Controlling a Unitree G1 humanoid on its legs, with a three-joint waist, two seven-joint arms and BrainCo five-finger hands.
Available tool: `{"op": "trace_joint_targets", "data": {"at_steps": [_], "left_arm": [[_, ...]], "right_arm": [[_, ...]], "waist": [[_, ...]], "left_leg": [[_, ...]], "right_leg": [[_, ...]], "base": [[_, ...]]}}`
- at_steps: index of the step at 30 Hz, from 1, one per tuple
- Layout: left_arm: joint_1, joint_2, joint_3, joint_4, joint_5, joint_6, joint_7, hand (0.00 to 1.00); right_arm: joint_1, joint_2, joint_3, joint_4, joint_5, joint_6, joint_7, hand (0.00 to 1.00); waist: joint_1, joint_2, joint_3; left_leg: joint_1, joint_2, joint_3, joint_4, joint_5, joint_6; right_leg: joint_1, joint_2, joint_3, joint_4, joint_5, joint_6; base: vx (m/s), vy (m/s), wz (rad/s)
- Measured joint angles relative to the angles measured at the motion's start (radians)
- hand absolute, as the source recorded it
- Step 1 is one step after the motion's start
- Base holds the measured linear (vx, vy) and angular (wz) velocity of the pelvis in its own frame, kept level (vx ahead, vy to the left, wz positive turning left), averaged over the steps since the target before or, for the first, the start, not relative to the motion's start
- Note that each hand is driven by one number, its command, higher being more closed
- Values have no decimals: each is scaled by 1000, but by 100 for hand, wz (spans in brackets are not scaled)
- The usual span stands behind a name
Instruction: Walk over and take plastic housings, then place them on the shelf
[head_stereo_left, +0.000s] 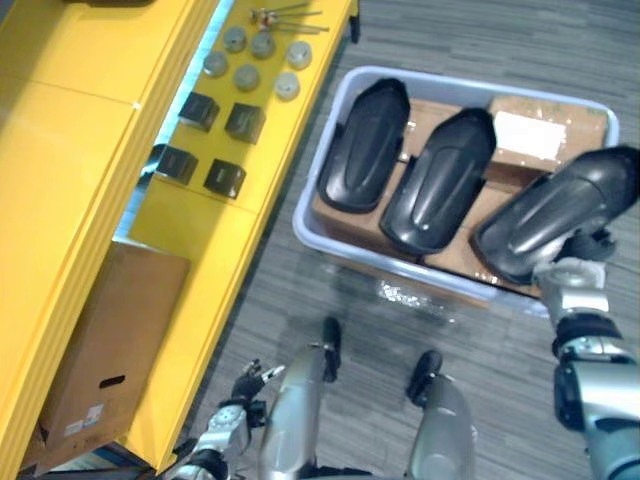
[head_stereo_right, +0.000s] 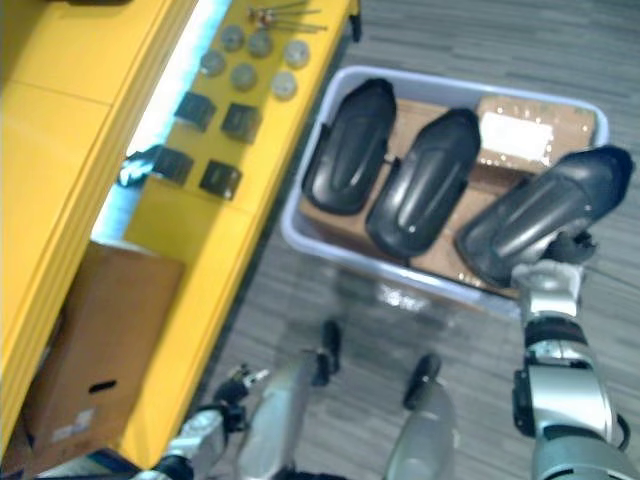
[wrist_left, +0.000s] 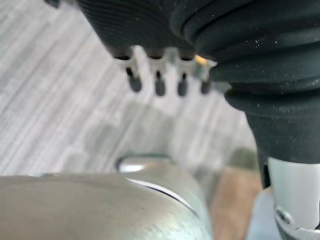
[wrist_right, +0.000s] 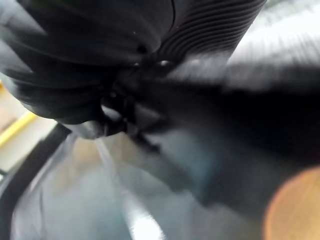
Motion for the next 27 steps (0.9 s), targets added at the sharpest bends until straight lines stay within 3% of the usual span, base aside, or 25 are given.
{"op": "trace_joint_targets", "data": {"at_steps": [3,5,11,15,19,21,26,27], "left_arm": [[24,10,18,-49,-5,-13,-1,0],[65,18,46,-118,-55,-16,-8,0],[170,18,73,-348,-131,-21,-29,0],[210,16,107,-596,-162,-21,-20,0],[190,4,127,-799,-178,-11,-2,0],[159,3,126,-881,-184,-8,-2,0],[42,-5,71,-943,-153,11,-4,0],[26,-6,61,-947,-144,11,-4,0]], "right_arm": [[43,2,-15,-135,-60,4,-40,100],[79,22,-40,-252,-100,4,-71,100],[200,95,-108,-505,-192,25,-131,100],[305,163,-126,-630,-261,38,-153,100],[345,194,-121,-720,-349,24,-149,100],[346,198,-98,-748,-398,-13,-147,100],[334,219,40,-802,-499,-194,-144,100],[325,223,54,-801,-508,-209,-145,100]], "waist": [[-1,-32,19],[-5,-72,32],[-24,-152,19],[-24,-201,-64],[-35,-204,-141],[-36,-200,-166],[-40,-202,-248],[-39,-201,-251]], "left_leg": [[57,1,8,-30,-1,-1],[118,0,21,-71,3,-6],[265,-17,31,-193,19,-25],[337,-35,34,-279,27,-37],[390,-51,34,-325,27,-37],[424,-52,37,-349,27,-37],[501,-52,59,-412,28,-36],[509,-52,60,-418,28,-36]], "right_leg": [[55,8,2,-37,9,-6],[108,12,3,-76,17,2],[258,26,-16,-200,43,13],[332,30,-37,-286,49,21],[400,28,-56,-349,64,29],[428,30,-55,-366,79,34],[468,31,-52,-388,107,34],[471,32,-52,-387,109,34]], "base": [[56,7,-6],[79,-7,-9],[135,-17,0],[193,-26,7],[207,3,11],[122,26,-3],[98,38,-12],[76,40,-4]]}}
